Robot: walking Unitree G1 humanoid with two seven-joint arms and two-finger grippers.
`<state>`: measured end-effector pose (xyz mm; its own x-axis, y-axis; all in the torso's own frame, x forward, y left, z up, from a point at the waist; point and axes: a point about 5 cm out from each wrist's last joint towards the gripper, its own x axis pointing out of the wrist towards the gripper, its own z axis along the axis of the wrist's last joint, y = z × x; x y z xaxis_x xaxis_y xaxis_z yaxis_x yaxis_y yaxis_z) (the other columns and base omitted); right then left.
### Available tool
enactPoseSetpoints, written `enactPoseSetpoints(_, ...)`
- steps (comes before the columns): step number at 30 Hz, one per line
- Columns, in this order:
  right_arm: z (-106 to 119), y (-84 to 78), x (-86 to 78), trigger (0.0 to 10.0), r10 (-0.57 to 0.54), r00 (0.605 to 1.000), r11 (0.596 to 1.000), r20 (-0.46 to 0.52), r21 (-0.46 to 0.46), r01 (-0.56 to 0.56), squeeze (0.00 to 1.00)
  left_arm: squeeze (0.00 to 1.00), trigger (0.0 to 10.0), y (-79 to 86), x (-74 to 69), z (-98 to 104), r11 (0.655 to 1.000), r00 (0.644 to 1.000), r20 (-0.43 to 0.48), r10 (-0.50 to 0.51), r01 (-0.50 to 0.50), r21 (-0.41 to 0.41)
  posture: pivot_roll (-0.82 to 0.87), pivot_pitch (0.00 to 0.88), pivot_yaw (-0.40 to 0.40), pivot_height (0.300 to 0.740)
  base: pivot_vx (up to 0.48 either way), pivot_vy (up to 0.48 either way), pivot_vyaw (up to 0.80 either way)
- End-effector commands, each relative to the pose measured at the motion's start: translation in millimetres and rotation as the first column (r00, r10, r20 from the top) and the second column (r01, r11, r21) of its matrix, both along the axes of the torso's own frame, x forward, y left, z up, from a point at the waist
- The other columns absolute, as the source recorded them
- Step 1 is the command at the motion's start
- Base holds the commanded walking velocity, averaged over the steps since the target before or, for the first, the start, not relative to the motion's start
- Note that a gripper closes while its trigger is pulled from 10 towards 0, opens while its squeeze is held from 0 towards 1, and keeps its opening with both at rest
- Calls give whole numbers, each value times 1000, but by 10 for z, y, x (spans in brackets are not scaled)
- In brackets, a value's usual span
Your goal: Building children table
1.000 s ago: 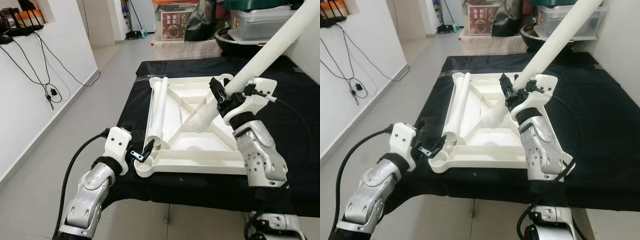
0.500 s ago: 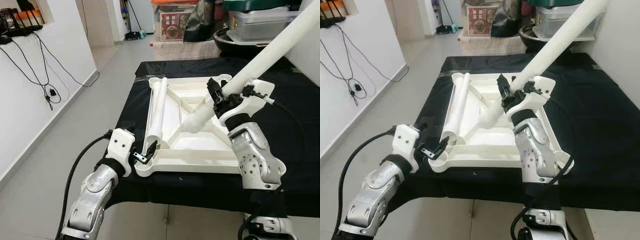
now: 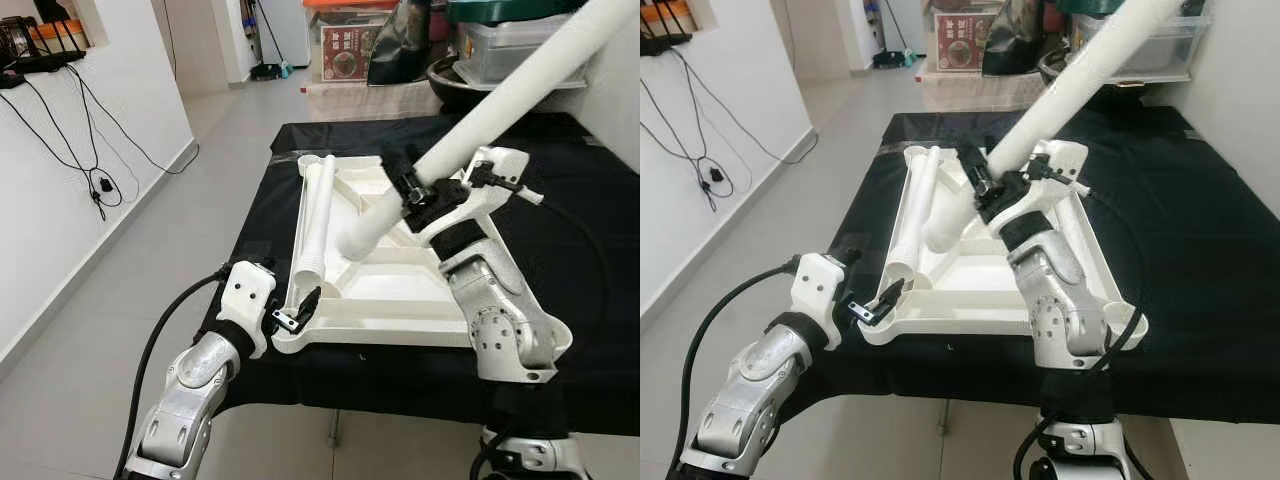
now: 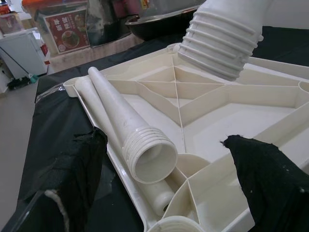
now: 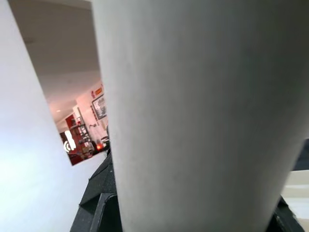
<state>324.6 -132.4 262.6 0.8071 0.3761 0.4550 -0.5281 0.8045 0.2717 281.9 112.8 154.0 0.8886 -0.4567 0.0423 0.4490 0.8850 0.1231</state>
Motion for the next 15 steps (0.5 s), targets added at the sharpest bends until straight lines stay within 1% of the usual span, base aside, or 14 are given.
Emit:
enactPoseSetpoints(1, 16, 12, -34, 10000, 17, 1000, 1000, 10, 7, -18, 0, 0, 10000, 31, 5, -51, 1000, 1000, -21, 9, -9, 20, -21, 0, 21, 740, 0, 0, 0)
enactPoseSetpoints(3, 15, 6, -33, 10000, 15, 1000, 1000, 9, 7, -15, 0, 0, 10000, 27, 7, -47, 1000, 1000, -18, 8, -8, 20, -21, 0, 21, 740, 0, 0, 0)
enactPoseSetpoints(4, 11, -3, -28, 10000, 9, 1000, 1000, 7, 8, -9, 0, 0, 10000, 30, 20, 8, 1000, 1000, 3, 16, -16, 2, -20, 0, 19, 740, 0, 0, 0)
enactPoseSetpoints(5, 11, -3, -28, 10000, 9, 1000, 1000, 7, 8, -9, 0, 0, 10000, 30, 20, 8, 1000, 1000, 3, 16, -16, 2, -20, 0, 19, 740, 0, 0, 0)
enactPoseSetpoints(6, 10, -12, -24, 10000, 4, 1000, 1000, 5, 8, -4, 0, 0, 10000, 34, 41, 94, 1000, 999, 35, 23, -23, -4, -20, 0, 19, 740, 0, 0, 0)
enactPoseSetpoints(7, 8, -21, -14, 10000, -1, 1000, 1000, 3, 10, 1, 0, 0, 10000, 66, 112, 257, 998, 994, 96, 53, -55, 12, -9, 0, 8, 740, 0, 0, 0)
enactPoseSetpoints(8, 8, -21, -14, 10000, -1, 1000, 1000, 3, 10, 1, 0, 0, 10000, 66, 112, 257, 998, 994, 96, 53, -55, 12, -9, 0, 8, 740, 0, 0, 0)
enactPoseSetpoints(10, 7, -26, 2, 10000, -7, 1000, 1000, 1, 11, 7, 0, 0, 10000, 187, 277, 613, 986, 964, 223, 144, -160, 53, -11, 0, 9, 740, 0, 0, 0)
enactPoseSetpoints(11, 7, -26, 2, 10000, -7, 1000, 1000, 1, 11, 7, 0, 0, 10000, 187, 277, 613, 986, 964, 223, 144, -160, 53, -11, 0, 9, 740, 0, 0, 0)
enactPoseSetpoints(12, 9, -28, 4, 10000, -9, 1000, 1000, 2, 9, 9, 0, 0, 10000, 294, 373, 853, 970, 931, 296, 211, -236, 51, -14, 0, 8, 740, 0, 0, 0)
enactPoseSetpoints(13, 9, -28, 4, 10000, -9, 1000, 1000, 2, 9, 9, 0, 0, 10000, 294, 373, 853, 970, 931, 296, 211, -236, 51, -14, 0, 8, 740, 0, 0, 0)
enactPoseSetpoints(14, 14, -46, 7, 10000, -16, 1000, 1000, 4, 9, 16, 0, 0, 10000, 406, 458, 1187, 950, 878, 400, 263, -308, 50, -12, 0, 1, 740, 0, 0, 0)
enactPoseSetpoints(15, 14, -46, 7, 10000, -16, 1000, 1000, 4, 9, 16, 0, 0, 10000, 406, 458, 1187, 950, 878, 400, 263, -308, 50, -12, 0, 1, 740, 0, 0, 0)
